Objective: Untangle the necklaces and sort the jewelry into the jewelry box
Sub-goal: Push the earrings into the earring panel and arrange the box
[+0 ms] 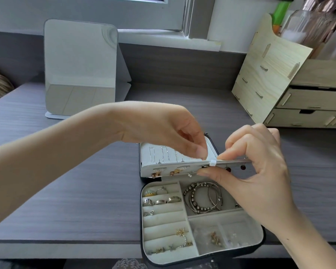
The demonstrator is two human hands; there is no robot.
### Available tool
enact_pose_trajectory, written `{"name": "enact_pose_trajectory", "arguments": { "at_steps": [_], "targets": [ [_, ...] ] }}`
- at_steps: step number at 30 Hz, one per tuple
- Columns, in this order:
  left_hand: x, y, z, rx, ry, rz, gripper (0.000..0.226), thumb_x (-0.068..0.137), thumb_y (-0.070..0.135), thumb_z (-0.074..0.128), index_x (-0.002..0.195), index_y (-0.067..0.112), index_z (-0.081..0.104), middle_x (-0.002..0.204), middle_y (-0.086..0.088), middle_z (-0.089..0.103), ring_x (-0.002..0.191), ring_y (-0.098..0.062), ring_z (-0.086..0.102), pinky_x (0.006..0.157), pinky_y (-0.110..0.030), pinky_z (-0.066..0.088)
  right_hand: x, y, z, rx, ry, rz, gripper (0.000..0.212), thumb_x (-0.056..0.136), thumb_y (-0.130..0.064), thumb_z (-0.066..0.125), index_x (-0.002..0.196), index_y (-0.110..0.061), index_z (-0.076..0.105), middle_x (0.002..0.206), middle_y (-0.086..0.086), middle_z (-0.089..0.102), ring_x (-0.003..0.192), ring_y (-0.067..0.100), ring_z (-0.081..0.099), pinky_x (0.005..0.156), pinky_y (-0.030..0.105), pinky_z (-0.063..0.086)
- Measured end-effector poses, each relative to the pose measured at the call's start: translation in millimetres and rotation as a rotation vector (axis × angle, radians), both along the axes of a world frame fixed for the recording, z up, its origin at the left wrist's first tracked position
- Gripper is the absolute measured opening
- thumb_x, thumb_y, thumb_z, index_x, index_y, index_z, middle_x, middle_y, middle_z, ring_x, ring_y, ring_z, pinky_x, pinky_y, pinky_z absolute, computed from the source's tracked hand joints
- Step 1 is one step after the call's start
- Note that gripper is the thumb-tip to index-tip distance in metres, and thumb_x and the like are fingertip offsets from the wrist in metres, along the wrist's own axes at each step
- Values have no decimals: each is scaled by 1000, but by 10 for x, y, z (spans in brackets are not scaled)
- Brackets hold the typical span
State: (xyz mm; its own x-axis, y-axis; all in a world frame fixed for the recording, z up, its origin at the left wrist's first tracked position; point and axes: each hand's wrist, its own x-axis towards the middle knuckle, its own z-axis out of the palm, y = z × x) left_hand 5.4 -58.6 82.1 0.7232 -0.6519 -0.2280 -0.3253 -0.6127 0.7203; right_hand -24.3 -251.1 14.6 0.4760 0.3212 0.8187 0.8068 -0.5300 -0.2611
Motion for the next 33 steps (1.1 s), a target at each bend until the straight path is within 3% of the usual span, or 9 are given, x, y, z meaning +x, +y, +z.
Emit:
{"name": "enact_pose_trajectory", "arguments": {
  "at_steps": [5,9,13,16,19,21,25,30,33],
  "targets": [
    [-180,329,-122,-308,5,48,41,74,66,58,89,29,69,78,11,61,75,-6,55,69,-14,42,30,1,57,-26,58,-15,39,71,-51,68,68,-13,58,75,-12,51,75,7,44,74,31,30],
    [-323,427,-208,-450,-31,63,35,71,55,70,88,25,68,76,4,61,69,-14,54,62,-21,44,77,-18,124,-26,249,-15,38,63,-60,68,74,-26,56,77,-13,52,78,13,46,72,28,34],
    [-268,452,-233,-505,-104,230,22,74,43,68,83,23,71,77,-1,68,74,-14,63,67,-24,50,293,-124,313,148,629,285,46,61,-77,60,84,-37,63,82,-12,59,81,8,52,74,17,37],
    [-214,448,-249,-539,-95,277,16,78,37,66,77,22,70,73,5,67,73,-7,62,67,-17,48,751,-234,228,240,692,145,25,84,-56,56,86,-35,70,81,-13,65,82,5,58,77,18,43],
    [-170,407,-290,-537,-127,351,21,79,39,65,79,18,69,75,0,67,73,-8,60,65,-15,46,1137,-233,-21,-174,767,-144,15,92,-20,57,97,-26,70,93,-15,65,92,8,60,79,25,45],
    [-132,363,-306,-525,-153,410,20,79,38,60,78,20,67,76,1,67,72,-7,60,64,-14,45,1224,-182,-148,-378,808,-215,15,88,-10,54,80,-18,64,92,-6,59,87,16,56,72,28,43],
    [-76,271,-309,-471,-197,499,21,76,46,63,80,26,66,78,4,70,72,-11,63,66,-29,48,1196,-68,-182,-338,763,-186,38,86,-4,53,59,-19,31,70,-4,39,66,12,34,53,22,25],
    [-57,158,-255,-257,-375,501,33,63,55,66,83,29,67,81,12,70,70,-5,65,62,-26,53,1145,-24,-193,-303,727,-151,38,85,0,50,61,-19,27,66,-3,36,67,16,32,58,29,26],
    [-11,92,-225,-147,-440,517,27,68,45,69,83,24,69,77,19,67,66,-3,64,59,-24,53,1114,-15,-175,-312,740,-108,40,86,0,50,62,-25,29,67,-8,37,68,15,32,67,29,28]
  ]
}}
